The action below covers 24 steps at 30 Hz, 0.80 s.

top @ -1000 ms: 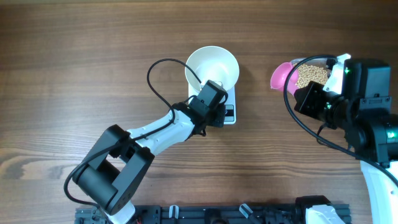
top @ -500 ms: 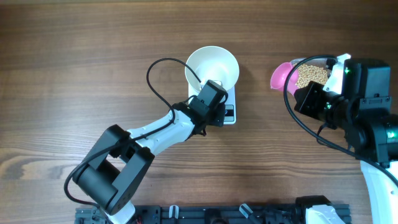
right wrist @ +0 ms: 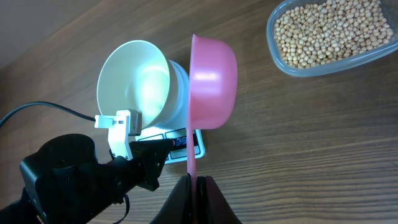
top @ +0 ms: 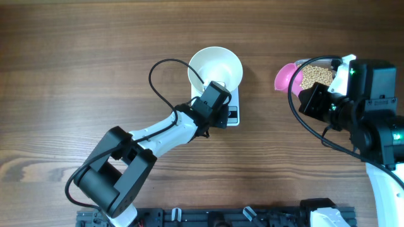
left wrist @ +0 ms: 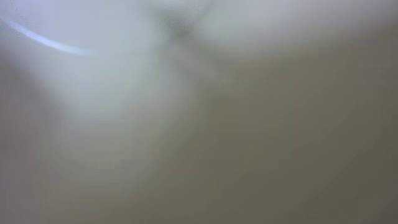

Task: Scoop item into bowl and weigh 150g on scale

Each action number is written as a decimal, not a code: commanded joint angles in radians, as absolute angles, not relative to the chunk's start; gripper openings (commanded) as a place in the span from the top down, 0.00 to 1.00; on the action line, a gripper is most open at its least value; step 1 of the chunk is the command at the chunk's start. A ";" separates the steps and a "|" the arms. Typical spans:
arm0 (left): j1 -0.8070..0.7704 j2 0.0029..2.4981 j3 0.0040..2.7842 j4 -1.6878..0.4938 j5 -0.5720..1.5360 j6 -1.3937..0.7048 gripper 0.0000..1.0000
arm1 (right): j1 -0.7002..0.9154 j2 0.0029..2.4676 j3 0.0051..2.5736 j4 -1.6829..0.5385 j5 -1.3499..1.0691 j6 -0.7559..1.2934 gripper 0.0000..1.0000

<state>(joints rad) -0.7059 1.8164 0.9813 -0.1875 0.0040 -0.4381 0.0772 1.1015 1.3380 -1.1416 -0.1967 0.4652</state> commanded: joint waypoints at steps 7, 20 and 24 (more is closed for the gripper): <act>-0.709 1.866 0.984 -0.199 -0.020 -0.422 0.96 | 0.080 1.109 1.361 -1.146 -0.177 0.445 0.96; -0.709 1.902 0.984 -0.213 -0.021 -0.422 0.96 | 0.080 1.109 1.361 -1.166 -0.177 0.446 0.96; -0.709 1.902 0.984 -0.228 -0.020 -0.422 0.96 | 0.080 1.109 1.361 -1.168 -0.177 0.446 0.96</act>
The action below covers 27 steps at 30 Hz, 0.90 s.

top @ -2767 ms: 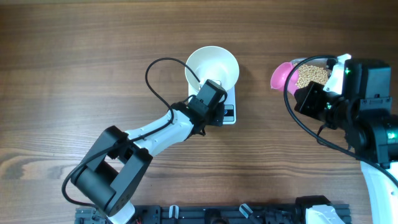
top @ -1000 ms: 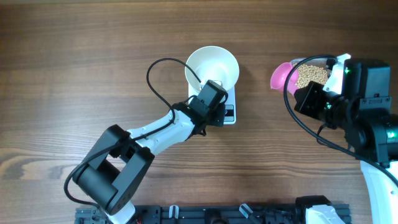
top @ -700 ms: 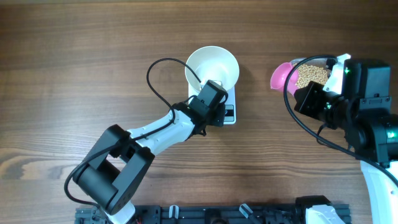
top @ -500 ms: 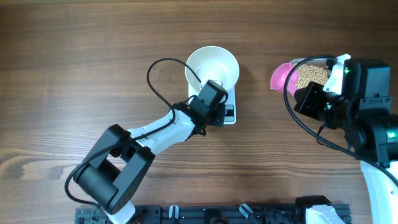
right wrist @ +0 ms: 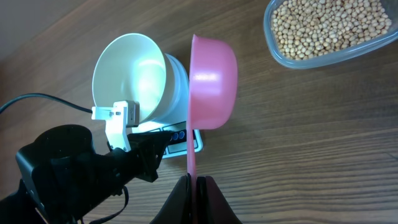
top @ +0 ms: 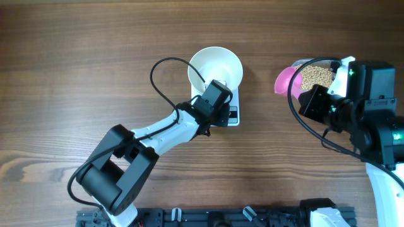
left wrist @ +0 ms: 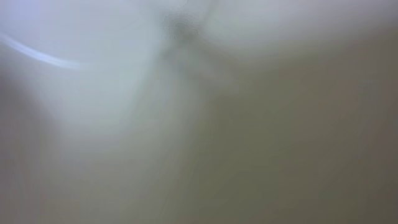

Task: Scoop item into bowl and weigh 150g on scale

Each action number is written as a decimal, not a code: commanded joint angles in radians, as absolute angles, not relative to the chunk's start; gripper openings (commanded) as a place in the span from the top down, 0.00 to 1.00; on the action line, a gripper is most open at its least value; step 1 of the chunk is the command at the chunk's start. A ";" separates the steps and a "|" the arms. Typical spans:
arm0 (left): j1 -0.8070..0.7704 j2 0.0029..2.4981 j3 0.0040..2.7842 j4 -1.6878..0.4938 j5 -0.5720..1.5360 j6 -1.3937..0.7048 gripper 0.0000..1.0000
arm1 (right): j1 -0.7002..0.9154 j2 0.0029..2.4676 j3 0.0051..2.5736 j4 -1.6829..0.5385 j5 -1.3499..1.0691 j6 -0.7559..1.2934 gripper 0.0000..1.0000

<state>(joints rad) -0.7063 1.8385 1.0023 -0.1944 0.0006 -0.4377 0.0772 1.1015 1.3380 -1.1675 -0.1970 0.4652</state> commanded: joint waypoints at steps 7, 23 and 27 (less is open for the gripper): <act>-0.709 1.872 0.994 -0.260 -0.017 -0.423 0.96 | 0.080 1.109 1.361 -1.169 -0.177 0.445 0.96; -0.688 1.105 1.023 -0.586 0.205 -0.426 0.79 | 0.080 1.109 1.361 -1.176 -0.268 0.392 0.96; -0.602 0.892 1.023 -0.719 0.101 -0.426 0.30 | 0.080 1.109 1.361 -1.179 -0.272 0.384 0.96</act>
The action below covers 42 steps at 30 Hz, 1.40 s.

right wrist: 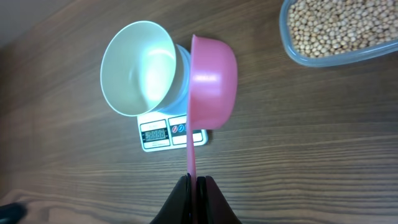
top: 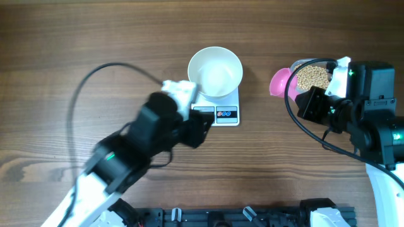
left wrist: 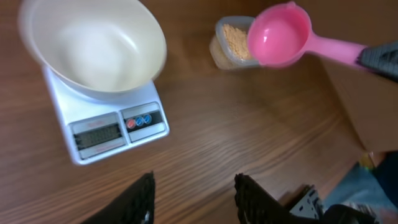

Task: Scoop item into bowl and weigh 150g on scale

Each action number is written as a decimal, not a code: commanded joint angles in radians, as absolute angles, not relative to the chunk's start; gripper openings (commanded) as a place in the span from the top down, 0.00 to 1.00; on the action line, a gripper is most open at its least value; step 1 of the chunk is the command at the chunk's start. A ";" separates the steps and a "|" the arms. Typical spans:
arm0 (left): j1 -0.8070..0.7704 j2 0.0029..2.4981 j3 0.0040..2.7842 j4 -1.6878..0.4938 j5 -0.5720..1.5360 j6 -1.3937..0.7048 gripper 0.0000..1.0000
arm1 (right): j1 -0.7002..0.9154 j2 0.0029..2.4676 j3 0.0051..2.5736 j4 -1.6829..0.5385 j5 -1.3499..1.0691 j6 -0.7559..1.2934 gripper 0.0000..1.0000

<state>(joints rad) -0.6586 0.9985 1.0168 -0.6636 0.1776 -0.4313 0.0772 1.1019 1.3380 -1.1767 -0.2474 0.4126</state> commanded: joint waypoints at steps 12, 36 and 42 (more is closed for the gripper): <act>-0.506 0.795 1.023 -0.837 -0.091 -0.426 0.00 | 0.079 1.109 1.361 -1.010 -0.157 0.369 0.96; -0.506 0.840 1.023 -0.850 -0.091 -0.426 0.00 | 0.079 1.149 1.359 -1.000 0.026 0.314 0.96; -0.506 0.840 1.023 -0.850 -0.091 -0.426 0.00 | 0.079 1.152 1.359 -1.004 0.026 0.314 0.96</act>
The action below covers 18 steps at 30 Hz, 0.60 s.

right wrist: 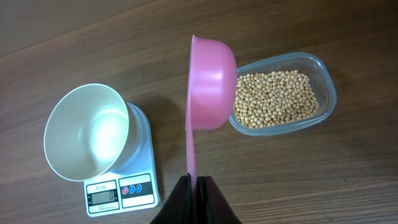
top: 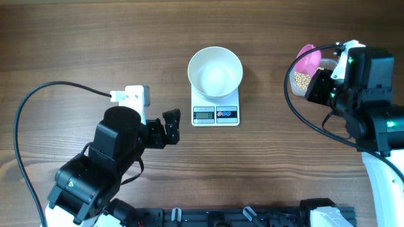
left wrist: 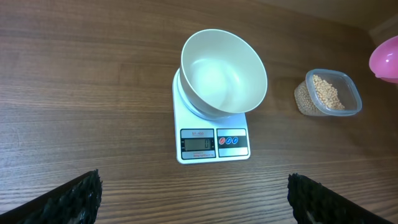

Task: Scoop item into bowl and weigh 150g on scale

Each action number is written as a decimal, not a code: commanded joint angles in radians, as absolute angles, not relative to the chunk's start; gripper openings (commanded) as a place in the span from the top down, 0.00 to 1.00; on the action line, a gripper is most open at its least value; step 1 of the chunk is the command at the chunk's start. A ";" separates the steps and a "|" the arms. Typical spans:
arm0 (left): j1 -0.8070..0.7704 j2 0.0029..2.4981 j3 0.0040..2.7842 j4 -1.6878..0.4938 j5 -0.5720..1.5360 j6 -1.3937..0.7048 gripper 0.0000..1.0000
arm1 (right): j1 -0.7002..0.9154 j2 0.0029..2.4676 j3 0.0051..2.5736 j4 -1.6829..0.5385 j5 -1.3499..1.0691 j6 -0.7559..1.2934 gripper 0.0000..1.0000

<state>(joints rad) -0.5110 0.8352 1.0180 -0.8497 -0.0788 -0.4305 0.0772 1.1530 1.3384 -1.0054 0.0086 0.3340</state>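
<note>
An empty white bowl [top: 215, 71] sits on the white scale [top: 215, 115] at mid-table. At the right stands a clear tub of soybeans [top: 303, 79]. My right gripper [right wrist: 193, 182] is shut on the handle of a pink scoop [right wrist: 212, 81]. The scoop's cup is empty, turned on edge above the tub's left end [right wrist: 280, 99]. My left gripper [top: 169, 129] hangs wide open left of and nearer than the scale, holding nothing. In the left wrist view its fingers frame the scale [left wrist: 211, 143] and bowl [left wrist: 222, 79] from a distance.
Dark wooden table [top: 76, 50] all round. A black cable [top: 57, 88] loops over the left arm, another by the right arm [top: 297, 120]. A black rail [top: 221, 217] runs along the near edge.
My left arm has drawn further back and left, and its jaws stand wider apart. My right gripper has carried the scoop to the right, from beside the tub to over the tub's left end.
At first my left gripper was at the scale's front, its camera blurred against something white. Later it was lifted off, open, left of the scale, and now it hangs further back. My right gripper held the scoop throughout, left of the tub, now over it.
</note>
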 commanded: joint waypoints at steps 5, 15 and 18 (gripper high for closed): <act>-0.506 0.840 1.023 -0.850 -0.091 -0.426 0.00 | 0.079 1.152 1.359 -1.014 0.025 0.409 0.96; -0.506 0.840 1.023 -0.850 -0.091 -0.426 0.00 | 0.079 1.152 1.359 -1.104 -0.194 0.665 0.96; -0.506 0.840 1.023 -0.850 -0.091 -0.426 0.00 | 0.080 1.152 1.359 -1.103 -0.205 0.748 0.96</act>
